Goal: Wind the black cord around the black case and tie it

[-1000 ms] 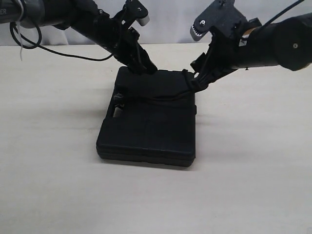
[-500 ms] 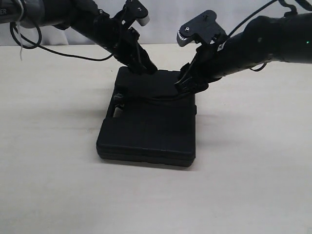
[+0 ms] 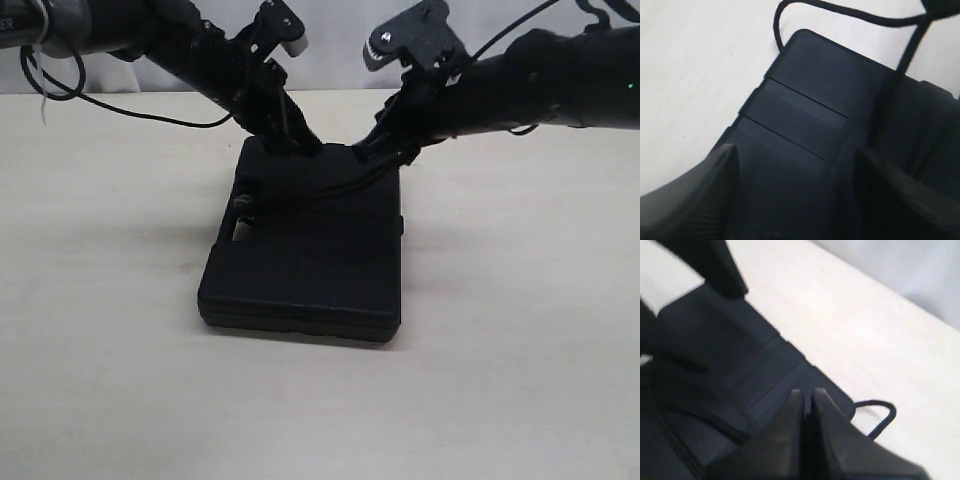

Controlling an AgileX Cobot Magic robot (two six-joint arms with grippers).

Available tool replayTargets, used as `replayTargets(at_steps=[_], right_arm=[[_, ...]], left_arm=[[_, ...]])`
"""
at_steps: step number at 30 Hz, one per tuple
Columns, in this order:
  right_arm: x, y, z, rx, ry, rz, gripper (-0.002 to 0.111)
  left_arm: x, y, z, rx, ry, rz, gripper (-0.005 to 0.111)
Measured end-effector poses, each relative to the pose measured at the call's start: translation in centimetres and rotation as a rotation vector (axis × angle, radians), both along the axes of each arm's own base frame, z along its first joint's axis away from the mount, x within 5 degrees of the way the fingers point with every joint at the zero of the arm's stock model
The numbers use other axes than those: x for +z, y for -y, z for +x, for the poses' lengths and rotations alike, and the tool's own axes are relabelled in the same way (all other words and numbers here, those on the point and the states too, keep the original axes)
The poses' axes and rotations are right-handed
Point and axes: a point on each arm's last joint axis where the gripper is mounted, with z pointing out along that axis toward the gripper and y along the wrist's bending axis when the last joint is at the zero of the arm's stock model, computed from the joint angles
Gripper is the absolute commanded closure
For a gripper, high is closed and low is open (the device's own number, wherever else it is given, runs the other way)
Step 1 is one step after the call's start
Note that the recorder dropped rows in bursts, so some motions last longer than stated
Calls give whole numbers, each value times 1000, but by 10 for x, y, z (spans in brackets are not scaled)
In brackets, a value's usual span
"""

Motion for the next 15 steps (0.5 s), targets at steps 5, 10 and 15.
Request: replayTargets(at_steps=[5, 10, 15], right_arm=[[24, 4, -8, -57, 80, 90, 104], [40, 12, -21, -88, 154, 127, 104], [46, 19, -31, -127, 223, 160, 104]], left_arm=[[-1, 11, -10, -116, 7, 18, 46], [-1, 25, -20, -201, 22, 28, 46], [0, 36, -21, -200, 75, 31, 54]])
